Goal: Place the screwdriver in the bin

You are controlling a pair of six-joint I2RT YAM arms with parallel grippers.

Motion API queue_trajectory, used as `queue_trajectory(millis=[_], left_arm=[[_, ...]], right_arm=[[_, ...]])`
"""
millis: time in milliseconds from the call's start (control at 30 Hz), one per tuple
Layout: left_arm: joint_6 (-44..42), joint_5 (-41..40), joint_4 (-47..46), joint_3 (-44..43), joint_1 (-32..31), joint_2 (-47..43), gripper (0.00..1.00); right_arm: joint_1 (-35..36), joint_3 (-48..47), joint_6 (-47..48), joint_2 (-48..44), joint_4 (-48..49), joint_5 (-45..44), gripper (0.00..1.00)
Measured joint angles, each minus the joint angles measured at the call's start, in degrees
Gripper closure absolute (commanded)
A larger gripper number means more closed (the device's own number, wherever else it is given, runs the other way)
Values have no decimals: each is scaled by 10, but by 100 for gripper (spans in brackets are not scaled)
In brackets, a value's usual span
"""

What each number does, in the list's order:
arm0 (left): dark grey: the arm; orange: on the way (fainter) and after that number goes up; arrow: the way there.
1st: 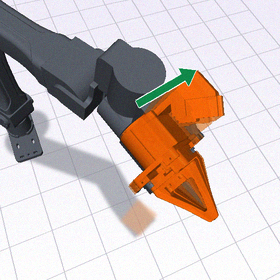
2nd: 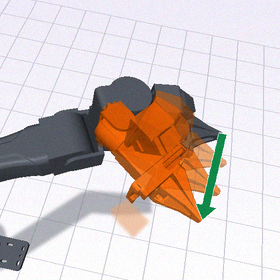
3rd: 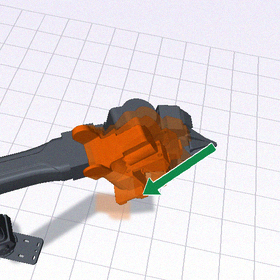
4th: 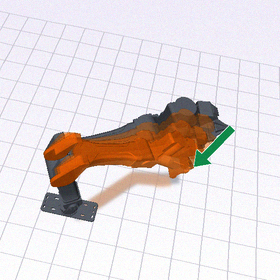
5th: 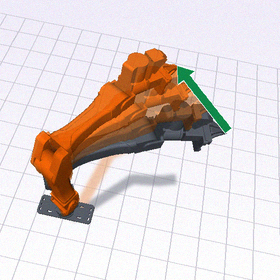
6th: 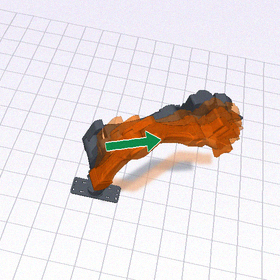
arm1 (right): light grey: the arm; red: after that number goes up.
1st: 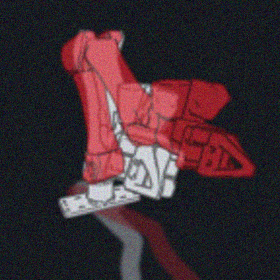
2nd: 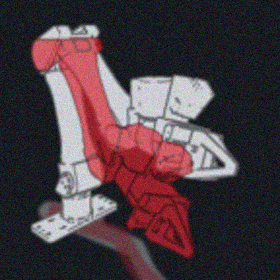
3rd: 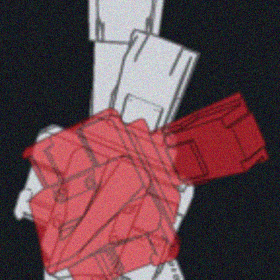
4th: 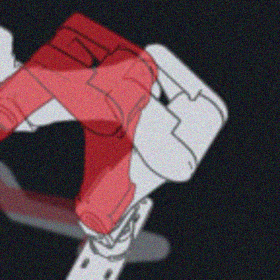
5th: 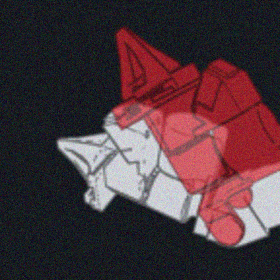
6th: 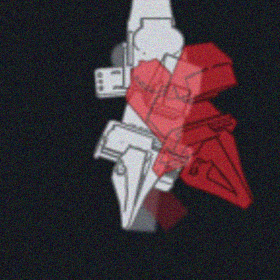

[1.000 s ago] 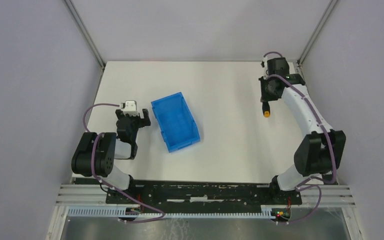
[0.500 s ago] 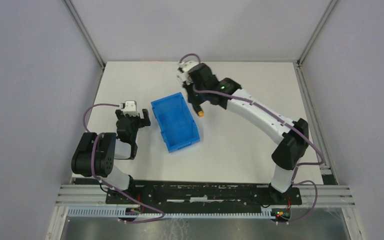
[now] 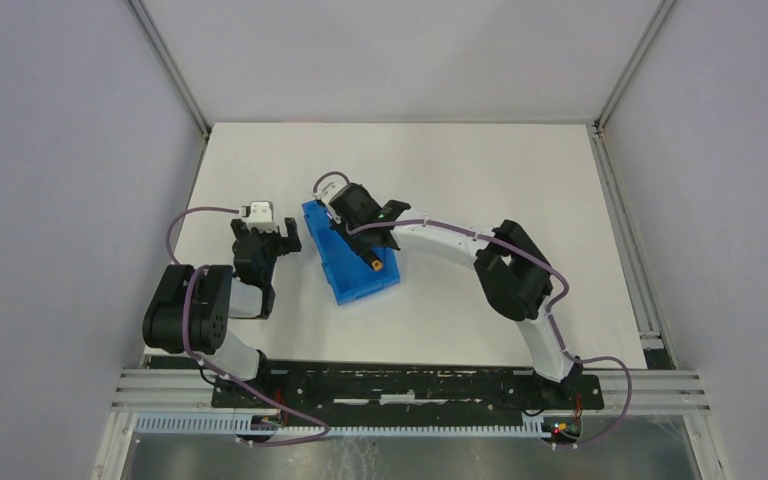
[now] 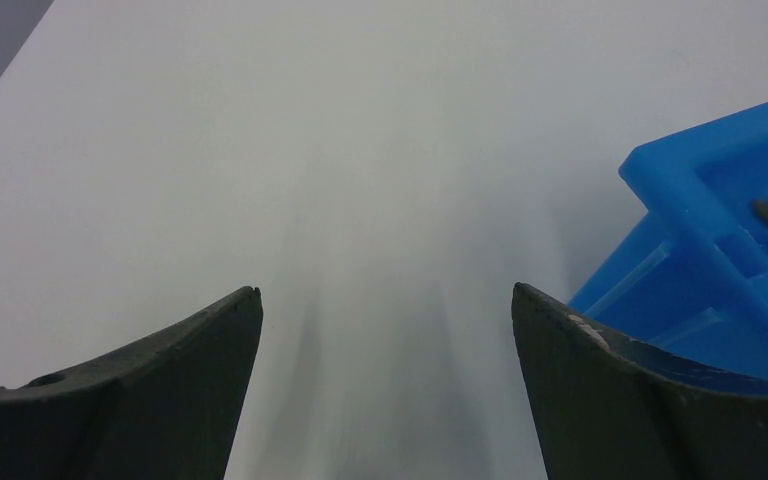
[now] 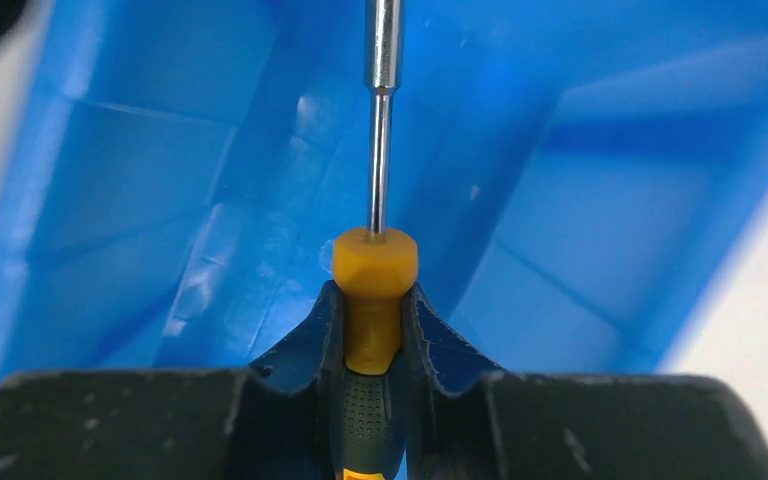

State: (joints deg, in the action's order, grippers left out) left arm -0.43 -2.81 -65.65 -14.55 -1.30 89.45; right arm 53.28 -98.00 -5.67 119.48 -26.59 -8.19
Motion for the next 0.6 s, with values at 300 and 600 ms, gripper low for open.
queue_trajectory(millis=[300,600], left_arm=[[0,0,0,0,0,0,0],[0,0,0,0,0,0,0]], right_arm=[[17,-2,-21,53,-7,-27,47],[21,-22,-30,10,-15,-40,25]])
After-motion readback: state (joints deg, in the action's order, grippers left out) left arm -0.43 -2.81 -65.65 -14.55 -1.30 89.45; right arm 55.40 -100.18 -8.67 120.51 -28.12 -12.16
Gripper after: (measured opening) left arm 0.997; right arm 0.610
